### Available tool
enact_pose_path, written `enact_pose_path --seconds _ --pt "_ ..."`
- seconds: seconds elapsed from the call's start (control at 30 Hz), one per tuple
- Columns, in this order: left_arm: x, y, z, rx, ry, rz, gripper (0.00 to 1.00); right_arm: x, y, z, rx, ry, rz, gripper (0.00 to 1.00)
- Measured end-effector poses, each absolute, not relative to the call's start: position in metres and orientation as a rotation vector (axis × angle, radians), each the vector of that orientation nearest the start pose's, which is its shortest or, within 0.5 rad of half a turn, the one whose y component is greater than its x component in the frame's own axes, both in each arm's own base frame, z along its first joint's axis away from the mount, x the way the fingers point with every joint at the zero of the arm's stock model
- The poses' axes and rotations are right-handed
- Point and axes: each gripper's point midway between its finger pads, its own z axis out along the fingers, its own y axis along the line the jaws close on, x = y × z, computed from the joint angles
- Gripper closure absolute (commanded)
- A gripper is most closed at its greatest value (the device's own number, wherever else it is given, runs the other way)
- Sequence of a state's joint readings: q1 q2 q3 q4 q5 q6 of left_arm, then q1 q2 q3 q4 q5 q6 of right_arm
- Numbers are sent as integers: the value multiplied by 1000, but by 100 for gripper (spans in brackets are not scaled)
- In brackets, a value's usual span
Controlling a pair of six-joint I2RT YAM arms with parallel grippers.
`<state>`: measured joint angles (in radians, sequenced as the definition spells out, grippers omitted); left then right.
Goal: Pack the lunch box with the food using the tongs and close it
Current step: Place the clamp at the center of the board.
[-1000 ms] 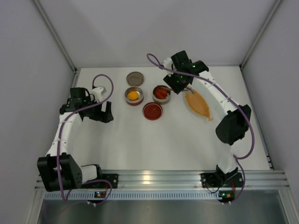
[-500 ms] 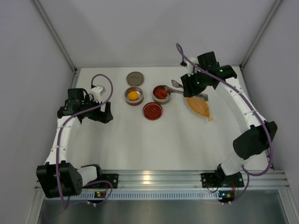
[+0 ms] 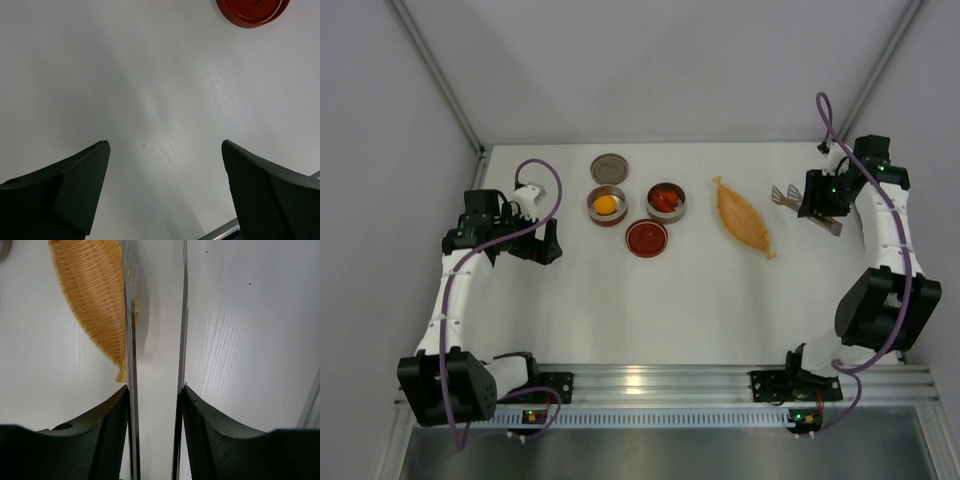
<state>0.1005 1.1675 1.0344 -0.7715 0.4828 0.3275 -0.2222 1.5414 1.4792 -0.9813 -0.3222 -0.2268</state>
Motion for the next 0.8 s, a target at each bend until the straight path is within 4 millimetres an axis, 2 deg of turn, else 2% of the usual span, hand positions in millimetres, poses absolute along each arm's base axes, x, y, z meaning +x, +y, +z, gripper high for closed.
enact_pose_path --seconds 0.13,0.3,0.4,0.6,0.8 --pt "288 -41 172 467 2334 -398 2 358 -51 175 -67 2558 226 57" --pt "288 -41 171 466 2340 -400 2 376 -58 137 -61 2603 244 54" --pt "288 -41 170 463 2344 -401 2 379 -61 116 -52 2630 247 54" --pt "289 -40 169 462 2346 -397 2 385 -69 95 -55 2645 223 48" --pt "289 -40 169 466 2345 -396 2 375 -73 79 -75 2682 223 44"
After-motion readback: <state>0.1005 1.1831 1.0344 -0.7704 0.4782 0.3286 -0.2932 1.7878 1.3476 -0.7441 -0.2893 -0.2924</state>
